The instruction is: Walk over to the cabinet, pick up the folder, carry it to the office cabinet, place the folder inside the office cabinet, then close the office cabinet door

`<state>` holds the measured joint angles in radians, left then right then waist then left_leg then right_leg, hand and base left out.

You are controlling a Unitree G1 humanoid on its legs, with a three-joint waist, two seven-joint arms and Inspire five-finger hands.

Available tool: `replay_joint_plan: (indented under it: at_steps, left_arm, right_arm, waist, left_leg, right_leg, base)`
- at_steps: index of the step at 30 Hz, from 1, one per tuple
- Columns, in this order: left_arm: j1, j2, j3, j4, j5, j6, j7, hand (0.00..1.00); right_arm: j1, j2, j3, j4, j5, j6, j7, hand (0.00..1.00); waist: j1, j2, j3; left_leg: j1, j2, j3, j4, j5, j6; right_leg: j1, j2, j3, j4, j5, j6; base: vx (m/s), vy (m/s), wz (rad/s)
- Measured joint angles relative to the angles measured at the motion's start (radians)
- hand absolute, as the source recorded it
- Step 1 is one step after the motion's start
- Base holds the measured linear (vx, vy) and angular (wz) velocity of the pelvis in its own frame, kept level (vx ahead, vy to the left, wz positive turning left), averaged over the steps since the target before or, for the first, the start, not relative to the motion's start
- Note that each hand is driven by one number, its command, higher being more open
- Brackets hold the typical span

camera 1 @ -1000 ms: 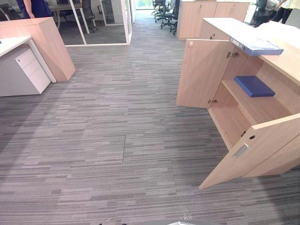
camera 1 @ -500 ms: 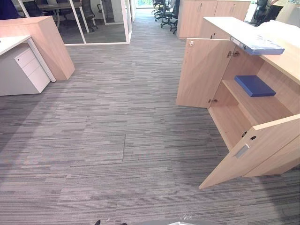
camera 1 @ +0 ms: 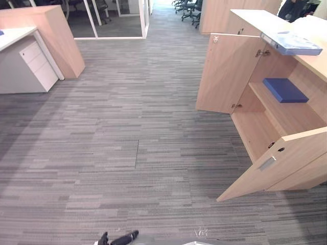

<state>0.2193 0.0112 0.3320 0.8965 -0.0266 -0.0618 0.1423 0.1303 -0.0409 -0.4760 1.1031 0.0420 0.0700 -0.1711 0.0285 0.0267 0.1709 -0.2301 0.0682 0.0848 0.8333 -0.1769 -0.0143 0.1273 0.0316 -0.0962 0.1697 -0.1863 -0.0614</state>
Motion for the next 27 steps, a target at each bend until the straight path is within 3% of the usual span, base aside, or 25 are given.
replay_joint_plan:
  at_steps: [2, 5, 6, 8, 9, 10, 11, 12, 13, 14, 15, 16, 17, 18, 19, 20, 21, 23, 26, 27]
  left_arm:
    - [0.024, -0.018, 0.002, -0.057, -0.001, -0.015, 0.005, 1.0]
    - [0.034, -0.034, -0.01, -0.085, -0.005, -0.025, 0.011, 1.0]
    - [0.036, -0.038, -0.01, -0.091, -0.009, -0.027, 0.015, 1.0]
    - [0.035, -0.042, -0.011, -0.09, -0.009, -0.028, 0.028, 1.0]
    - [0.035, -0.043, -0.012, -0.087, -0.013, -0.029, 0.033, 1.0]
    - [0.033, -0.031, -0.015, -0.081, -0.031, -0.023, 0.035, 1.0]
    - [0.03, -0.019, -0.016, -0.078, -0.033, -0.02, 0.035, 1.0]
    - [0.028, 0.002, -0.022, -0.071, -0.035, -0.009, 0.033, 1.0]
    - [0.024, 0.032, -0.045, -0.054, -0.036, 0.002, 0.032, 1.0]
    - [0.019, 0.047, -0.056, -0.045, -0.042, 0.003, 0.03, 1.0]
    - [0.014, 0.064, -0.078, -0.037, -0.056, 0.006, 0.022, 1.0]
    - [0.014, 0.069, -0.086, -0.03, -0.074, 0.005, 0.02, 1.0]
    - [0.012, 0.07, -0.086, -0.024, -0.083, 0.005, 0.019, 1.0]
    - [0.008, 0.071, -0.087, -0.009, -0.102, 0.005, 0.015, 1.0]
    - [0.006, 0.069, -0.088, -0.002, -0.11, 0.006, 0.01, 1.0]
    - [-0.002, 0.066, -0.09, 0.026, -0.138, 0.006, -0.002, 1.0]
    - [-0.01, 0.066, -0.089, 0.039, -0.148, 0.006, -0.005, 1.0]
    - [-0.044, 0.059, -0.051, 0.104, -0.182, 0.01, -0.016, 1.0]
    - [-0.048, 0.049, -0.004, 0.124, -0.18, 0.011, -0.021, 1.0]
    - [-0.052, 0.039, 0.026, 0.135, -0.178, 0.012, -0.021, 1.0]
  right_arm:
    - [0.001, -0.007, 0.017, 0.0, 0.0, 0.01, -0.019, 1.0]
    - [-0.016, -0.014, 0.026, -0.001, -0.001, 0.018, -0.031, 1.0]
    - [-0.02, -0.016, 0.025, -0.001, -0.001, 0.022, -0.038, 1.0]
    - [-0.019, -0.025, 0.019, 0.001, -0.001, 0.028, -0.043, 1.0]
    - [-0.019, -0.027, 0.003, 0.003, -0.001, 0.029, -0.047, 1.0]
    - [-0.019, -0.008, -0.04, 0.015, -0.002, 0.028, -0.052, 1.0]
    - [-0.018, -0.002, -0.069, 0.028, -0.002, 0.027, -0.051, 1.0]
    - [-0.023, 0.02, -0.122, 0.048, 0.0, 0.024, -0.029, 1.0]
    - [-0.019, 0.038, -0.163, 0.053, 0.0, 0.02, -0.021, 1.0]
    - [-0.02, 0.047, -0.183, 0.057, 0.0, 0.023, -0.021, 1.0]
    - [-0.019, 0.058, -0.215, 0.061, 0.004, 0.027, -0.013, 1.0]
    - [-0.019, 0.07, -0.243, 0.042, 0.031, 0.019, 0.0, 1.0]
    - [-0.023, 0.075, -0.242, 0.027, 0.041, 0.014, 0.005, 1.0]
    - [-0.04, 0.079, -0.226, 0.006, 0.043, 0.007, 0.008, 1.0]
    - [-0.048, 0.078, -0.209, -0.004, 0.043, 0.005, 0.006, 1.0]
    - [-0.048, 0.078, -0.162, -0.025, 0.044, 0.003, 0.002, 1.0]
    - [-0.049, 0.077, -0.146, -0.032, 0.044, 0.001, 0.002, 1.0]
    - [-0.06, 0.076, -0.122, -0.062, 0.049, -0.015, 0.009, 1.0]
    - [-0.067, 0.083, -0.122, -0.068, 0.05, -0.014, 0.009, 1.0]
    - [-0.064, 0.083, -0.123, -0.067, 0.051, -0.011, 0.012, 1.0]
  waist:
    - [0.015, 0.005, -0.002]
    - [0.019, 0.007, -0.005]
    - [0.019, 0.01, -0.007]
    - [0.019, 0.024, -0.016]
    - [0.019, 0.033, -0.021]
    - [0.023, 0.012, -0.034]
    - [0.026, -0.009, -0.052]
    - [0.013, -0.04, -0.084]
    - [0.004, -0.068, -0.104]
    - [-0.001, -0.081, -0.104]
    - [-0.01, -0.098, -0.101]
    - [-0.015, -0.096, -0.102]
    - [-0.017, -0.098, -0.101]
    - [-0.036, -0.095, -0.095]
    - [-0.04, -0.089, -0.092]
    - [-0.042, -0.08, -0.085]
    - [-0.041, -0.078, -0.082]
    - [-0.035, -0.07, -0.054]
    - [-0.036, -0.072, -0.037]
    - [-0.036, -0.068, -0.029]
  left_leg:
    - [-0.075, 0.038, 0.016, 0.09, -0.033, -0.013]
    - [-0.115, 0.062, 0.008, -0.169, -0.032, -0.026]
    - [-0.133, 0.07, -0.006, -0.36, 0.012, -0.04]
    - [-0.14, 0.093, -0.029, -0.575, 0.077, -0.077]
    - [-0.144, 0.108, -0.03, -0.605, 0.101, -0.09]
    - [-0.147, 0.079, 0.011, -0.526, 0.19, -0.097]
    - [-0.153, 0.056, 0.026, -0.486, 0.191, -0.095]
    - [-0.155, 0.009, 0.04, -0.418, 0.154, -0.035]
    - [-0.121, -0.031, 0.07, -0.383, 0.109, 0.005]
    - [-0.086, -0.051, 0.084, -0.382, 0.086, 0.016]
    - [-0.009, -0.082, 0.113, -0.399, 0.047, 0.044]
    - [0.067, -0.101, 0.152, -0.437, 0.018, 0.067]
    - [0.104, -0.109, 0.164, -0.462, 0.012, 0.072]
    - [0.183, -0.121, 0.169, -0.519, 0.012, 0.072]
    - [0.222, -0.121, 0.169, -0.547, 0.012, 0.072]
    - [0.307, -0.115, 0.179, -0.609, 0.012, 0.072]
    - [0.333, -0.112, 0.182, -0.63, 0.011, 0.071]
    - [0.415, -0.095, 0.205, -0.689, -0.002, 0.05]
    - [0.472, -0.091, 0.24, -0.728, -0.031, 0.026]
    - [0.494, -0.085, 0.254, -0.728, -0.059, 0.014]
  right_leg:
    - [0.021, -0.009, 0.025, 0.021, -0.027, 0.0]
    - [0.043, -0.05, 0.084, 0.011, -0.049, 0.026]
    - [0.048, -0.081, 0.111, -0.004, -0.065, 0.051]
    - [0.063, -0.114, 0.138, -0.018, -0.102, 0.091]
    - [0.082, -0.132, 0.151, -0.019, -0.129, 0.111]
    - [0.124, -0.195, 0.156, -0.035, -0.162, 0.106]
    - [0.131, -0.226, 0.157, -0.032, -0.157, 0.116]
    - [0.109, -0.282, 0.155, 0.047, -0.134, 0.154]
    - [0.059, -0.329, 0.172, 0.215, -0.109, 0.164]
    - [0.024, -0.35, 0.187, 0.332, -0.08, 0.149]
    - [-0.066, -0.382, 0.208, 0.557, 0.056, 0.085]
    - [-0.166, -0.421, 0.202, 0.735, 0.21, -0.014]
    - [-0.206, -0.436, 0.183, 0.813, 0.235, -0.043]
    - [-0.268, -0.45, 0.117, 0.932, 0.21, -0.05]
    - [-0.288, -0.443, 0.082, 0.967, 0.185, -0.038]
    - [-0.328, -0.415, -0.016, 0.992, 0.106, 0.019]
    - [-0.342, -0.403, -0.06, 0.979, 0.073, 0.045]
    - [-0.375, -0.341, -0.241, 0.793, -0.017, 0.106]
    - [-0.372, -0.28, -0.362, 0.457, -0.012, 0.094]
    - [-0.372, -0.261, -0.374, 0.336, 0.009, 0.07]
  base:
    - [0.11, 0.0, -0.33]
    - [0.28, 0.147, -0.53]
    - [0.36, 0.267, -0.46]
    - [0.39, 0.326, -0.49]
    - [0.46, 0.412, -0.5]
    - [0.48, 0.437, -0.47]
    - [0.52, 0.436, -0.55]
    - [0.56, 0.443, -0.5]
    - [0.58, 0.433, -0.39]
    - [0.71, 0.519, -0.33]
    - [0.69, 0.495, -0.49]
    - [0.68, 0.482, -0.56]
    - [0.53, 0.362, -0.53]
    - [0.39, 0.245, -0.32]
    - [0.45, 0.246, -0.36]
    - [0.33, 0.149, -0.28]
    - [0.45, 0.143, -0.31]
    - [0.37, 0.065, -0.29]
    - [0.27, 0.01, -0.29]
    - [0.31, -0.068, -0.13]
